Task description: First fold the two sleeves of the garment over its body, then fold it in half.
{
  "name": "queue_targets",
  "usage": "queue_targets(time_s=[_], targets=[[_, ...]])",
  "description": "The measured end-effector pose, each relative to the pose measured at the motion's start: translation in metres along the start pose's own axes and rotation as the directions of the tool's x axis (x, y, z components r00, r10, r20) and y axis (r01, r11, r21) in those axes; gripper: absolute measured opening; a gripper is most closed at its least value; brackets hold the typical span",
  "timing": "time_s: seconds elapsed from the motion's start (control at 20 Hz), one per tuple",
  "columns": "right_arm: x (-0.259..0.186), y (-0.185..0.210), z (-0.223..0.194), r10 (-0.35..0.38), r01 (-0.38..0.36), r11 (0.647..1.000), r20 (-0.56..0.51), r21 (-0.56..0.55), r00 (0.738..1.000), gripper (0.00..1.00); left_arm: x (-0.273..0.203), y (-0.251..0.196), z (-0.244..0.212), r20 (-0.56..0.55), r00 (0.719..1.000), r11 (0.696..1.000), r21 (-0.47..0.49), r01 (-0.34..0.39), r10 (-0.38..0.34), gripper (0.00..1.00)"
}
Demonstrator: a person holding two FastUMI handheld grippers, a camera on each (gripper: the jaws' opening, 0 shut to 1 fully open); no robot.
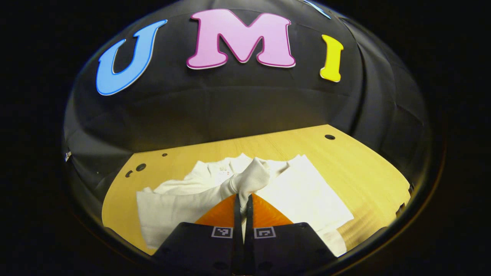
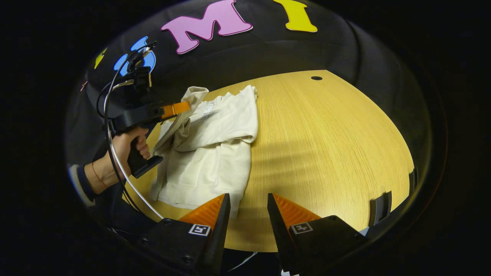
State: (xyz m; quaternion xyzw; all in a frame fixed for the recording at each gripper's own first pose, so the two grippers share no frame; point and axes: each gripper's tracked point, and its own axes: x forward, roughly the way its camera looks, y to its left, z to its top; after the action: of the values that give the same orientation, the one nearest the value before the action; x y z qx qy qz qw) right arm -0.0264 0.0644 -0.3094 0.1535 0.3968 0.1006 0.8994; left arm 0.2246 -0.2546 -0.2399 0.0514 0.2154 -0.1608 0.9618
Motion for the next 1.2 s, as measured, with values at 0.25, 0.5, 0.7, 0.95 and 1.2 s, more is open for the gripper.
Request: queue_targets(time_s=[0.25,0.5,0.7,0.95,1.2], targets=[[0.003,-0.01,0.002,-0.003,0.003,1.0,-0.009,0.009,1.0,0.6,0.018,-0.025,-0.028,-0.055,0.998,0.997,0.067,0.027,-0.024,0.05],[0.004,-0.01,0.002,0.009,-0.009,1.0,-0.019,0.001,1.0,0.6,0.029,-0.03,-0.048,-0.098,0.995,0.995,0.096,0.029,-0.02,0.06],[0.005,-0.01,0.0,0.008,-0.008,1.0,-0.024,0.007,1.0,0.61,0.036,-0.032,-0.057,-0.128,0.991,0.996,0.081,0.038,-0.027,0.06],[0.005,-0.01,-0.001,0.001,-0.001,1.0,-0.027,0.008,1.0,0.6,0.034,-0.029,-0.062,-0.147,0.989,0.996,0.078,0.039,-0.028,0.27],[0.006,-0.007,-0.001,-0.005,0.005,1.0,-0.024,0.005,1.0,0.61,0.018,-0.014,-0.062,-0.135,0.991,0.994,0.104,0.021,-0.007,0.67]])
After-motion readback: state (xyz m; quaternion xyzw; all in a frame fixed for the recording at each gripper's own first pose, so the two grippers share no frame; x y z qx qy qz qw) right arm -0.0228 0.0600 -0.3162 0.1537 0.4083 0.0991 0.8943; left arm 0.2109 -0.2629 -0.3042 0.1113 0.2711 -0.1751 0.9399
